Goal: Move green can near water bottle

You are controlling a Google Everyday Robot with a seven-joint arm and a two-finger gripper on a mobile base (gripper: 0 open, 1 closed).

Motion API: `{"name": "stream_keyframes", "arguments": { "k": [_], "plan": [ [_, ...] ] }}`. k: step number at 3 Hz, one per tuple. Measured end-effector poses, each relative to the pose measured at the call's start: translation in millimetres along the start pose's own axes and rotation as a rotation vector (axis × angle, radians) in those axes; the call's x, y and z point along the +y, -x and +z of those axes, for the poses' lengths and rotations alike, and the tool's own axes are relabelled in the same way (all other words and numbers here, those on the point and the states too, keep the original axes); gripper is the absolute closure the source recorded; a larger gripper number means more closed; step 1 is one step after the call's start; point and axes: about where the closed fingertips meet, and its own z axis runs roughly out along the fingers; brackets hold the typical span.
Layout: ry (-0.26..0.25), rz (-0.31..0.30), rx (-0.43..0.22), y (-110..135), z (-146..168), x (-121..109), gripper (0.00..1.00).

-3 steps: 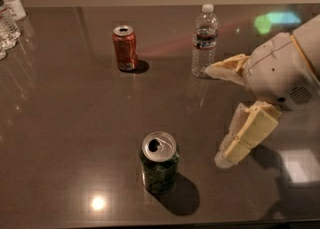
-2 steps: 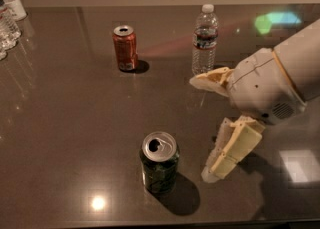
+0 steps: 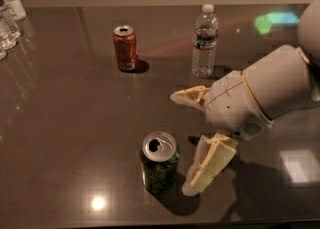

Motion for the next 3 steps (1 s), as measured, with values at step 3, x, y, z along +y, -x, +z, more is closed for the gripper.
{"name": "stream_keyframes", "arguments": {
  "k": [3],
  "plan": [
    [0.092,-0.022,-0.077,16,23,13,0.0]
  ]
}}
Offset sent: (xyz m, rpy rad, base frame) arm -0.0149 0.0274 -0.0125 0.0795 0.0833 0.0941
